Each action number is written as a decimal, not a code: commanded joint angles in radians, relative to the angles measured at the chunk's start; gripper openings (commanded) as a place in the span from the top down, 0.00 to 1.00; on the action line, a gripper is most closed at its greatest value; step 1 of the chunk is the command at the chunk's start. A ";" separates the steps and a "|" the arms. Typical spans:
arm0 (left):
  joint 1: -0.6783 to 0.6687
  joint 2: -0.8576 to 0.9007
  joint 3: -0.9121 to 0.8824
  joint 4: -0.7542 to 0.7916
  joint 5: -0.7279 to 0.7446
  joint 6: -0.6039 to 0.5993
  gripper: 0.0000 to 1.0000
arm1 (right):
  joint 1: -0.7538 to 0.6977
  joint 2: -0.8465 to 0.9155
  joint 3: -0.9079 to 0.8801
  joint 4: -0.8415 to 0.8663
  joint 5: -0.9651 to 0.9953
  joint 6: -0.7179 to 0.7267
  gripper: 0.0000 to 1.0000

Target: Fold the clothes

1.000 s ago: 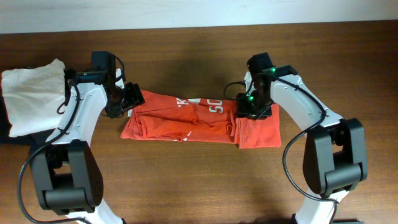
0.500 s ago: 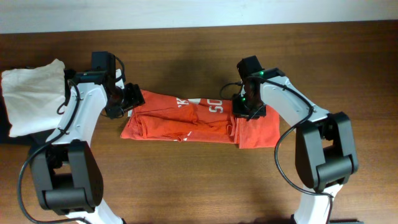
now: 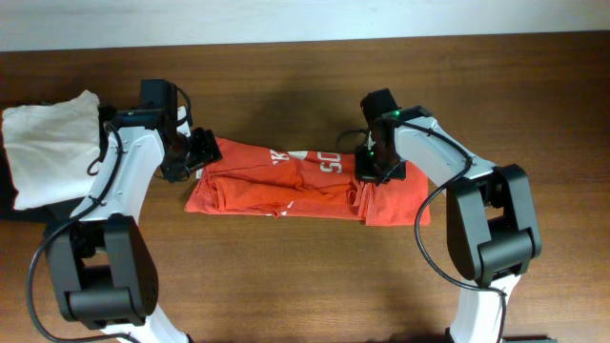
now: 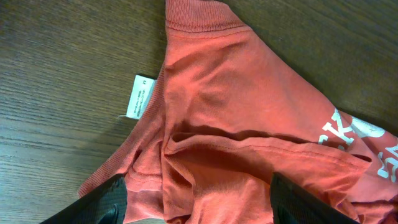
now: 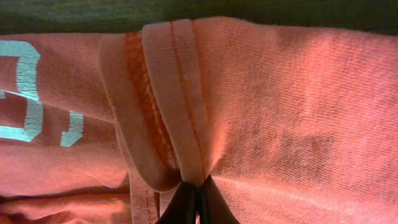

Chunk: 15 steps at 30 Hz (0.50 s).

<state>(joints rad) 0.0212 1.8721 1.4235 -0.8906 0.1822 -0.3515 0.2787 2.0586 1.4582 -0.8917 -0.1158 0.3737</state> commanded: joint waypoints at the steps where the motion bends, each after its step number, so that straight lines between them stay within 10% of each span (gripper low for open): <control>1: 0.002 -0.010 0.013 -0.002 -0.007 0.017 0.27 | 0.009 0.005 0.088 -0.024 0.015 0.010 0.96; 15: 0.002 -0.010 0.013 -0.002 -0.008 0.017 0.27 | 0.010 0.009 0.113 -0.108 0.016 0.009 0.96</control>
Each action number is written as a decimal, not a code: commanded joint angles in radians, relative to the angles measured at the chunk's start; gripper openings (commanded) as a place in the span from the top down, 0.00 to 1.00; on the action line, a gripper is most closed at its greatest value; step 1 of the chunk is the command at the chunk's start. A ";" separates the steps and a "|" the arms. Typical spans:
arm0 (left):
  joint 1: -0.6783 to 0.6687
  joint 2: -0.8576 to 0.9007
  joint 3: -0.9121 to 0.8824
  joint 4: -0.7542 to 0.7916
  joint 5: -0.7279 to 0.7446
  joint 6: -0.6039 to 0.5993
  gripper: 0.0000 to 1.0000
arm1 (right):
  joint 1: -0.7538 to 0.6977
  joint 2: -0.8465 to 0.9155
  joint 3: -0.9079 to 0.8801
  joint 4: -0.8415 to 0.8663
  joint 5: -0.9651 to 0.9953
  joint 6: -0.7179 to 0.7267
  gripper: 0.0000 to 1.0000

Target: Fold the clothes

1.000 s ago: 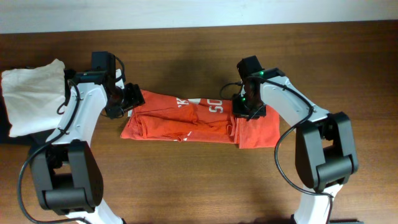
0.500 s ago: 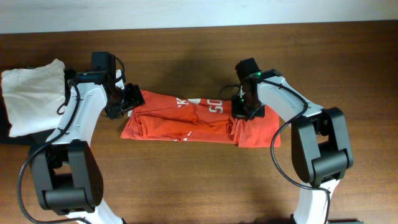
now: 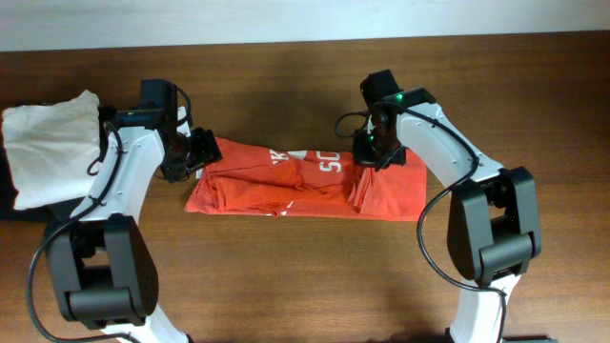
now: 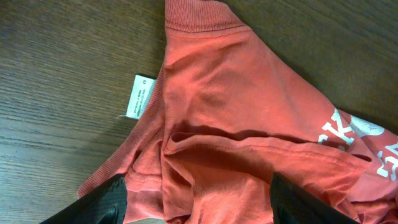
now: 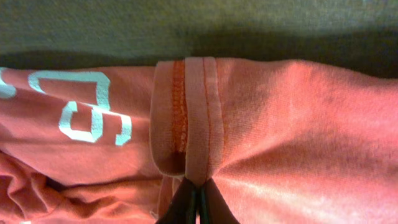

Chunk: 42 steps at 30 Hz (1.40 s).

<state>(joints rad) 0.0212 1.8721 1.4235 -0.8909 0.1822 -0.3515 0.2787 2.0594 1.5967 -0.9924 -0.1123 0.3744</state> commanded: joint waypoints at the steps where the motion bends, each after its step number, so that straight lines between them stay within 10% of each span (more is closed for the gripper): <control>1: 0.002 -0.010 0.013 -0.001 -0.008 0.017 0.27 | 0.010 0.008 -0.035 -0.006 0.012 0.008 0.96; 19: 0.002 -0.010 0.013 -0.006 -0.008 0.017 0.27 | 0.095 0.008 -0.063 0.097 -0.033 -0.002 0.94; 21: 0.002 -0.010 0.013 -0.008 -0.008 0.017 0.27 | 0.094 0.008 -0.063 0.097 -0.033 -0.002 0.88; 24: 0.002 -0.010 0.013 -0.008 -0.008 0.017 0.27 | 0.094 0.008 -0.063 0.095 -0.033 -0.003 0.50; 42: 0.002 0.032 -0.017 -0.016 -0.003 0.268 0.07 | -0.098 -0.190 0.076 -0.218 0.102 -0.003 0.40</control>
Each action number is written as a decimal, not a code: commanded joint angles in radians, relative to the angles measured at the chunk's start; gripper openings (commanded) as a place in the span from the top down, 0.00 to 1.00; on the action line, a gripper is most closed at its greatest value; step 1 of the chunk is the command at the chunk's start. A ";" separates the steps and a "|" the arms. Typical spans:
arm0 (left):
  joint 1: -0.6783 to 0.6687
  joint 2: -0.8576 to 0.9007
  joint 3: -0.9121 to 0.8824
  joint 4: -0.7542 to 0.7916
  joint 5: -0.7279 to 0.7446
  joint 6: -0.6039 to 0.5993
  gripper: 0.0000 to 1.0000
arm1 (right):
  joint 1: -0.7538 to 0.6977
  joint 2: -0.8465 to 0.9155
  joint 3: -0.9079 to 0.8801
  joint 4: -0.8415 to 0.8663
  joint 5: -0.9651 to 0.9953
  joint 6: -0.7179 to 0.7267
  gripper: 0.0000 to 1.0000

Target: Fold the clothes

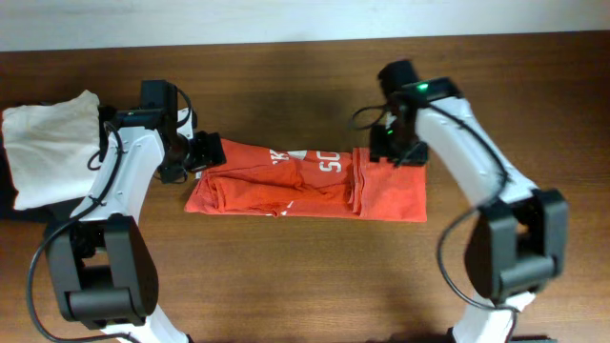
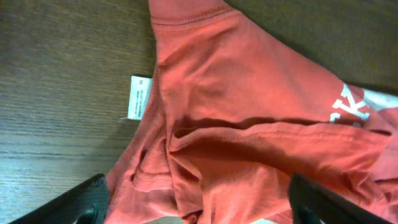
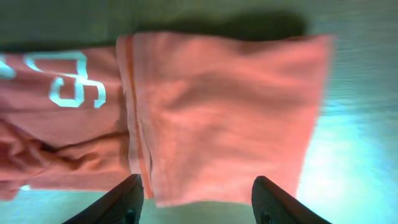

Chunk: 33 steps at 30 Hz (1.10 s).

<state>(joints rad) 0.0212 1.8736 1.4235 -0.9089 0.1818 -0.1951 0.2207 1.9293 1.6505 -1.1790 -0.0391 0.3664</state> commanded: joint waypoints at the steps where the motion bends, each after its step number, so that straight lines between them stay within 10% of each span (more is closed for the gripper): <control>1: 0.002 0.042 -0.022 0.003 -0.003 0.137 0.07 | -0.053 -0.060 0.022 -0.051 0.029 0.005 0.39; 11: 0.002 0.209 -0.024 0.089 -0.003 0.280 0.11 | -0.078 -0.060 0.021 -0.102 0.029 0.005 0.39; 25: 0.003 0.267 -0.033 0.029 0.072 0.275 0.96 | -0.078 -0.059 0.018 -0.101 0.048 0.005 0.39; 33: 0.074 0.252 0.156 -0.121 -0.075 0.195 1.00 | -0.112 -0.059 0.018 -0.105 0.177 0.005 0.30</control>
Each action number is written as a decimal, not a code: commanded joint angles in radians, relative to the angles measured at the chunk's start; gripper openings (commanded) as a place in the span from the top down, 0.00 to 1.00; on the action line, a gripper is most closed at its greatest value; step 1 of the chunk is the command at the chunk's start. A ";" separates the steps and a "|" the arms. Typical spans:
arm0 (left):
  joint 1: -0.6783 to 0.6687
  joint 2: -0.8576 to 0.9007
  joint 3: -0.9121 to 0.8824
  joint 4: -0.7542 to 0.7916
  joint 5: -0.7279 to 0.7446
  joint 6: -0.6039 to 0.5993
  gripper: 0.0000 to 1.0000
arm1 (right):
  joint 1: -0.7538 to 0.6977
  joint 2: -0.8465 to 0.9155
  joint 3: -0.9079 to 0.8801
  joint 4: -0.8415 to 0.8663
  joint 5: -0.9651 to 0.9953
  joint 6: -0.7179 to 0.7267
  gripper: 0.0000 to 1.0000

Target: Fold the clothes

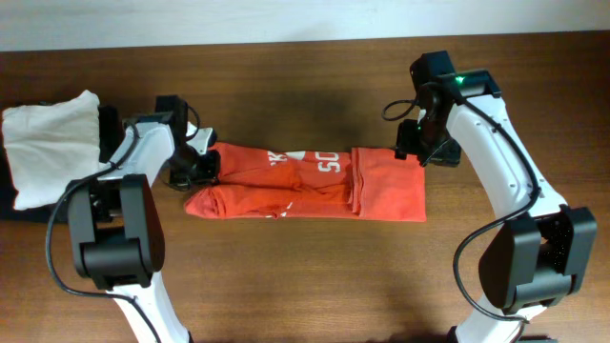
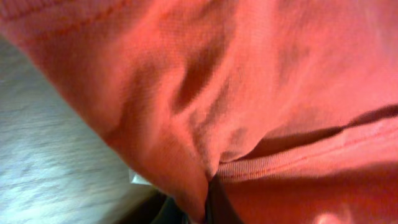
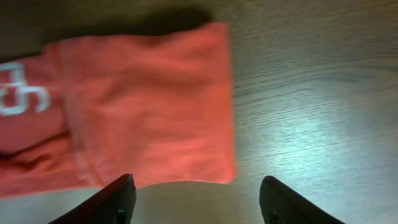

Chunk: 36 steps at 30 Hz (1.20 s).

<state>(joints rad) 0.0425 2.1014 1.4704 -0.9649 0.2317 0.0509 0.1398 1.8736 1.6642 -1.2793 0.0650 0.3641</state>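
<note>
An orange-red T-shirt (image 1: 305, 181) with white lettering lies as a long band across the middle of the table. My left gripper (image 1: 202, 167) sits at its left end, shut on a pinch of the fabric; in the left wrist view the cloth (image 2: 249, 93) fills the frame and gathers into the left gripper (image 2: 202, 208). My right gripper (image 1: 425, 152) hovers open over the shirt's right end. In the right wrist view the flat right end of the shirt (image 3: 143, 106) lies ahead of the right gripper (image 3: 196, 202), with bare wood between the fingers.
A cream cloth (image 1: 48, 148) lies bunched at the back left, next to the left arm. The wooden table (image 1: 305, 276) stretches in front of the shirt and to the right of it.
My left gripper was open over the shirt's collar end and is now shut on the fabric there. The right gripper, still open, has shifted right to the shirt's right edge.
At first my right gripper was shut on a folded hem at the shirt's right part, while the left stood open by the collar. Later the right gripper was open and the right end lay flat. Now the left gripper holds the left end.
</note>
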 commanded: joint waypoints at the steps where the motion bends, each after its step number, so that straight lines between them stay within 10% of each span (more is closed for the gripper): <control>1: 0.066 0.024 0.163 -0.102 -0.152 -0.066 1.00 | -0.048 -0.003 0.004 -0.005 0.075 0.007 0.29; 8: 0.098 0.024 0.458 -0.314 -0.245 -0.115 0.99 | -0.152 -0.003 0.003 -0.026 0.075 -0.042 0.29; 13: 0.007 0.025 0.495 -0.428 -0.045 -0.141 0.99 | -0.182 -0.003 -0.004 -0.035 0.074 -0.046 0.29; 36: -0.567 0.027 0.494 -0.289 -0.040 -0.283 0.98 | -0.180 -0.003 -0.005 -0.072 0.071 -0.072 0.29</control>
<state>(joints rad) -0.5095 2.1323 1.9526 -1.2659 0.1768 -0.2085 -0.0395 1.8740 1.6642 -1.3472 0.1162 0.2974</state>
